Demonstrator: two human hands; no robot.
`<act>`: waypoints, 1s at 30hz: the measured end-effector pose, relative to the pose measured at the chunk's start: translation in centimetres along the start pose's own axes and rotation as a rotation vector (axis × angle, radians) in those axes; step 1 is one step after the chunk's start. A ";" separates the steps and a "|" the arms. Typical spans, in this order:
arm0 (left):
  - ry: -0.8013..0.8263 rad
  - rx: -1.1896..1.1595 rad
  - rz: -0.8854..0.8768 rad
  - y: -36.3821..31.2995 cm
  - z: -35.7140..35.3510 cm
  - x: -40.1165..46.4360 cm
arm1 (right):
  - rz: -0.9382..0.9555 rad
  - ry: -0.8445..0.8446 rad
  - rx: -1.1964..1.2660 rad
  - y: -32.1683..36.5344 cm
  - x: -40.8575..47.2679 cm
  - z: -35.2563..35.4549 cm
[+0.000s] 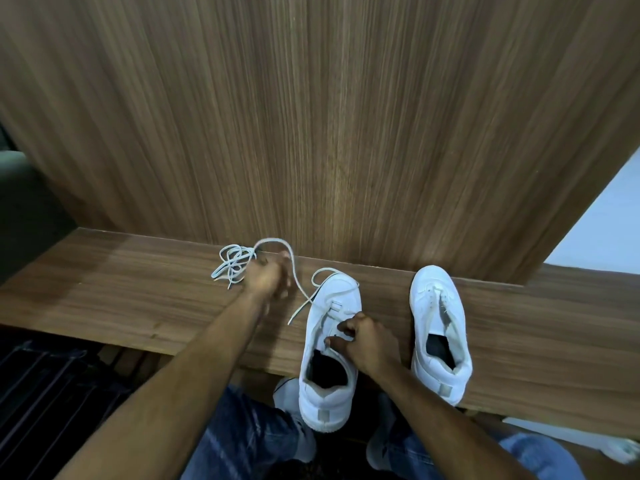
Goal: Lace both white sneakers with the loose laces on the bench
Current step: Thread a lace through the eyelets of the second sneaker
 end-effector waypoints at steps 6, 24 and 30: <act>0.237 0.331 0.033 7.3 -3.2 -1.8 | 0.008 0.018 -0.015 0.2 -0.1 0.1; -0.129 0.624 -0.249 2.0 0.9 1.9 | 0.010 0.017 -0.044 0.2 -0.2 0.0; 0.326 0.907 -0.312 4.1 -4.9 0.2 | -0.005 0.039 -0.057 0.2 -0.2 0.2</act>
Point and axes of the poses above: each hand's wrist, its own x-axis towards the middle knuckle, its own z-axis out of the back of the hand, y = z × x, the point moved 4 cm from there along x, towards the middle knuckle, and after that the axes turned 4 degrees about -z, right-handed, at the moved point
